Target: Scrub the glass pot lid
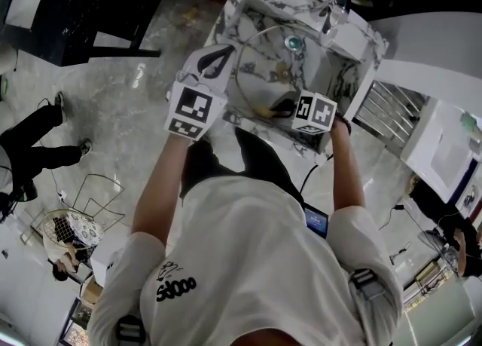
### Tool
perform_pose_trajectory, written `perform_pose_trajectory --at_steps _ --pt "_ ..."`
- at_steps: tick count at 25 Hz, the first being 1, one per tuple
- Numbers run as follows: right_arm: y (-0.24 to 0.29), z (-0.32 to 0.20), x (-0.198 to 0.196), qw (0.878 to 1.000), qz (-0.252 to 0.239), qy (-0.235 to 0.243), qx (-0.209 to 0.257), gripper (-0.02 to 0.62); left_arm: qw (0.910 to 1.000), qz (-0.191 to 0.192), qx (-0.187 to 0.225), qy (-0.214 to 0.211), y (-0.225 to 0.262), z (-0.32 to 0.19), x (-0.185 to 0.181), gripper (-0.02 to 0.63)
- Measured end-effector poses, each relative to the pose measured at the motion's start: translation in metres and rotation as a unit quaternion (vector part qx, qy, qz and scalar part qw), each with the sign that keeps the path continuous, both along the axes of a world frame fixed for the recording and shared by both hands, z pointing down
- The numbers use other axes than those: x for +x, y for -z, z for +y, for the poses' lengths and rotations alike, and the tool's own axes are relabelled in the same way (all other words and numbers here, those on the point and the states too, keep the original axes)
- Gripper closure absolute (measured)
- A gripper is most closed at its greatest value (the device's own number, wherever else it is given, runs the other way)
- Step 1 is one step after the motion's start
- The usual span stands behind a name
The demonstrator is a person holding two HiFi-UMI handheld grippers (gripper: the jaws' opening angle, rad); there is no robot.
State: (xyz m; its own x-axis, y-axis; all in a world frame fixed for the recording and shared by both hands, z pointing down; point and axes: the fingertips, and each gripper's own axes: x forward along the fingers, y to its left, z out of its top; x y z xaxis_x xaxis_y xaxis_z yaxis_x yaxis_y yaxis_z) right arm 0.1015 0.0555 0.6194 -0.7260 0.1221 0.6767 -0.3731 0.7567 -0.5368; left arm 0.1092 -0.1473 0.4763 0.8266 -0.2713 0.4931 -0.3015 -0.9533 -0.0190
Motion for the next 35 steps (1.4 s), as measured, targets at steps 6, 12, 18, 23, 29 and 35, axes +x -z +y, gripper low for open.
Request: perform_pose_trajectory --at_steps 6,12,18,23,29,35 --pt "-0.003 -0.015 0.015 0.999 0.002 -0.025 0.023 0.545 1.0000 -0.003 0.000 -0.005 -0.002 0.006 0.005 0.595" --pt "-0.029 -0.065 0.050 0.988 0.079 -0.088 0.100 0.545 0.9999 -0.008 -0.003 -0.006 -0.006 0.007 0.008 0.595" --pt "-0.039 -0.105 0.084 0.968 0.171 -0.115 0.144 0.541 0.9999 -0.014 -0.005 -0.007 -0.009 0.007 0.010 0.595" --pt "-0.040 -0.142 0.116 0.938 0.240 -0.145 0.206 0.538 0.9997 -0.020 -0.007 -0.007 -0.013 0.007 0.012 0.595" --pt "-0.033 -0.173 0.154 0.894 0.299 -0.207 0.262 0.538 0.9996 -0.025 -0.005 -0.013 -0.016 0.007 0.018 0.595" --pt "-0.021 -0.183 0.173 0.846 0.360 -0.216 0.328 0.538 0.9994 -0.029 -0.007 -0.018 -0.019 0.007 0.020 0.595"
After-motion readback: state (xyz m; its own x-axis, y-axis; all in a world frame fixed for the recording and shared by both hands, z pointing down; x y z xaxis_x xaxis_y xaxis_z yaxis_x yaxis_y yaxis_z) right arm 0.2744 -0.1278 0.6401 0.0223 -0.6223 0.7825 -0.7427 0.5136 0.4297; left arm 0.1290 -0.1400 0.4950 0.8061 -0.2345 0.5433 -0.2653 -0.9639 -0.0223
